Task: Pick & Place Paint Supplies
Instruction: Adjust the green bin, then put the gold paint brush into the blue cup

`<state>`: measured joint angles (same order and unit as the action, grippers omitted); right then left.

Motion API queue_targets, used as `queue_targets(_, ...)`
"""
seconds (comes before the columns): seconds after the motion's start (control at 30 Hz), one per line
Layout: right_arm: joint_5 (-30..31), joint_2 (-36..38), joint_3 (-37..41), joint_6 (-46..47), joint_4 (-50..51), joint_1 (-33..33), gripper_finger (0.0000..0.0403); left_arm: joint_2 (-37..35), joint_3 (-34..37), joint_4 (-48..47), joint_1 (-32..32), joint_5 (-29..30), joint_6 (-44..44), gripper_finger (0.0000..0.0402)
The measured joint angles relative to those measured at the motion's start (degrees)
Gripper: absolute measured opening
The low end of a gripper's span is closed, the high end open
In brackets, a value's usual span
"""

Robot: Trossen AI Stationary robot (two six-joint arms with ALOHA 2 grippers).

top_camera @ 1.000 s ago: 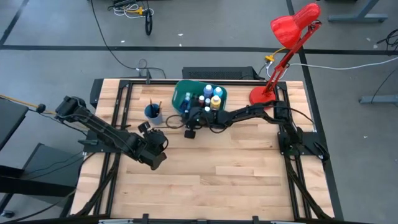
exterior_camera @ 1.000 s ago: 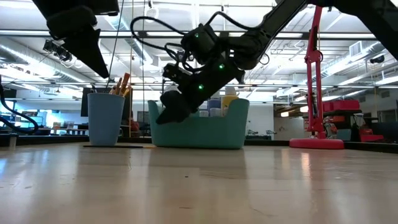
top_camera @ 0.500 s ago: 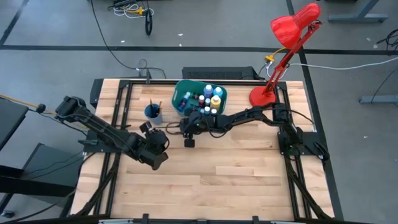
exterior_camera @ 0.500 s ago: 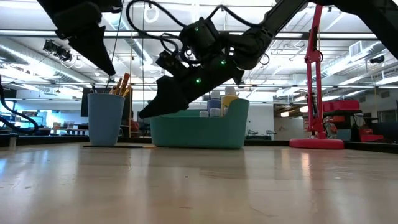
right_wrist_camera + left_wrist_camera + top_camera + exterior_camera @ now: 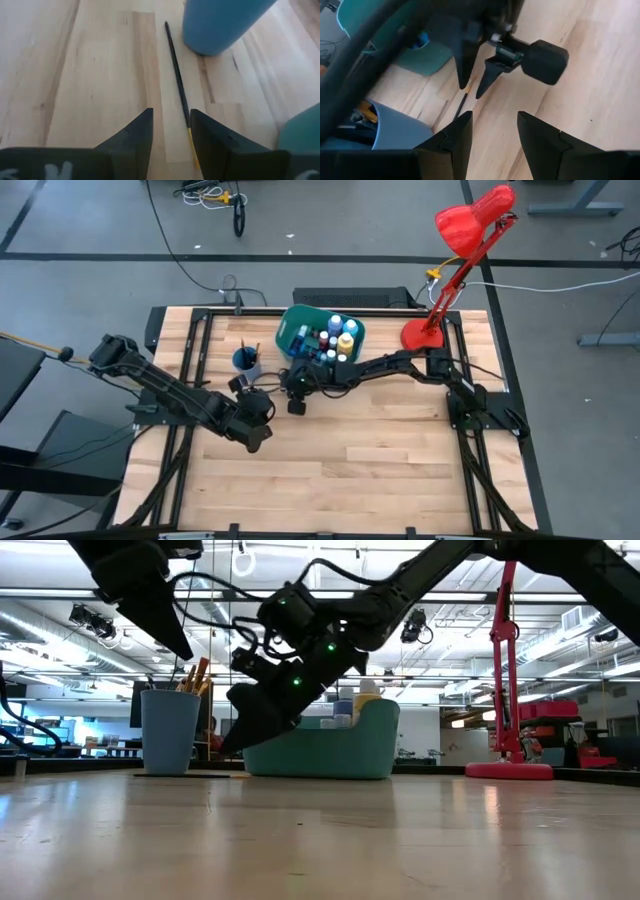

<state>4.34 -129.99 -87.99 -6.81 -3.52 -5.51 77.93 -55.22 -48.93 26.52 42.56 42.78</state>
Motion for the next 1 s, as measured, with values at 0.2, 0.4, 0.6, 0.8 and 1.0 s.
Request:
queue_targets(0.2, -0.13, -0.89, -3.14, 2.32, 4.64, -0.80, 0.0133, 0.00, 0.00, 0.02, 0.00, -1.37, -0.15, 0.0165)
queue_targets(0.4, 11.29, 0.08, -2.86, -0.99, 7.22, 1.29, 0.0124, 0.00, 0.00, -0.06, 0.00, -1.28, -1.55, 0.0165)
queue_targets(0.6, 11.90, 2.40, -7.09, -3.14, 15.92, 4.20, 0.0115, 0.00, -0.02, -0.27, 0.02, -1.23, -1.74, 0.0165)
queue_targets(0.8, 15.59, 2.25, -8.02, -9.87, 23.15, 6.00, 0.0125, 0.00, -0.02, -0.10, 0.02, -1.16, -1.34, 0.0165)
queue_targets(1.0, 17.73, 2.56, -7.97, -9.68, 28.25, 5.97, 0.0139, 0.00, -0.02, 0.55, 0.00, -1.24, 1.68, 0.0165)
